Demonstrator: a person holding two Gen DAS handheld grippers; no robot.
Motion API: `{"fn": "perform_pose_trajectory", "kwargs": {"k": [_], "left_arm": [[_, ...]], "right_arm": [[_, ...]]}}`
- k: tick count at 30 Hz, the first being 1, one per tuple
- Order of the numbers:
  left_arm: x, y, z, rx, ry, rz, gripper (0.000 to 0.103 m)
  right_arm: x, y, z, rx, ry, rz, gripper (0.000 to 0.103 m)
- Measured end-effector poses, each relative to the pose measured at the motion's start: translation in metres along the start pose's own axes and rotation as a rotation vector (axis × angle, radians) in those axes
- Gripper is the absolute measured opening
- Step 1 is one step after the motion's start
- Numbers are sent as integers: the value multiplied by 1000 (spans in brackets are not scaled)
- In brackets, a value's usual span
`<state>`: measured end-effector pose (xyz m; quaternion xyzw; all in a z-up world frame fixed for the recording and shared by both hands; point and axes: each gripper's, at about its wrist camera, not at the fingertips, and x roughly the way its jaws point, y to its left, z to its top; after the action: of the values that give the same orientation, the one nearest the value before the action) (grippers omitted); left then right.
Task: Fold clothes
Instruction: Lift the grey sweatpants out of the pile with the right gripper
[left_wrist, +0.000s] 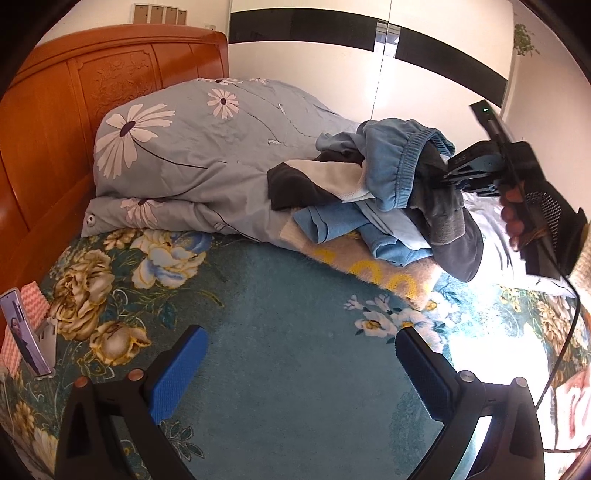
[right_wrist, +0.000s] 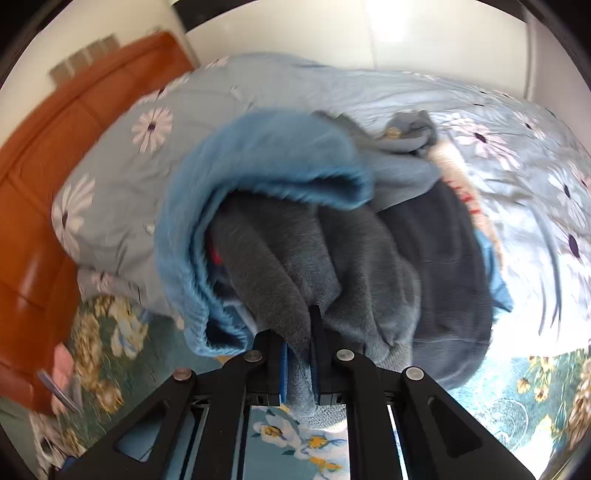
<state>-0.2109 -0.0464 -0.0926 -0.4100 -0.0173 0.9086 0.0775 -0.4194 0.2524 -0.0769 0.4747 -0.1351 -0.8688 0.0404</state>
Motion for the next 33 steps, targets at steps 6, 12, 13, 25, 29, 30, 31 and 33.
{"fn": "perform_pose_trajectory", "kwargs": {"k": [6, 12, 13, 25, 29, 30, 31, 33], "left_arm": [[-27, -9, 6, 5, -29, -15, 103], [-66, -34, 7, 57, -71, -49, 103], [-73, -38, 6, 66, -79, -55, 103], [-149, -82, -15, 151, -153, -143, 103], [-163, -90, -22, 166, -167, -171, 103], [-165, -90, -24, 169, -169, -174, 103], [-167, -90, -25, 170, -171, -177, 103], [-172, -87, -28, 169, -178, -178, 103]], "right_arm": [[-102, -73, 12, 221, -147, 72, 7], [-221, -122, 2, 331, -292, 165, 7], [-241, -130, 0, 349, -316, 181, 7], [-458, -141, -62, 322, -534, 271, 7], [-528, -134, -80, 280, -624, 244, 7], [-546, -132, -84, 267, -647, 234, 7], [-563, -129, -89, 253, -669, 225, 7], [-586, -113, -91, 205, -700, 219, 7]]}}
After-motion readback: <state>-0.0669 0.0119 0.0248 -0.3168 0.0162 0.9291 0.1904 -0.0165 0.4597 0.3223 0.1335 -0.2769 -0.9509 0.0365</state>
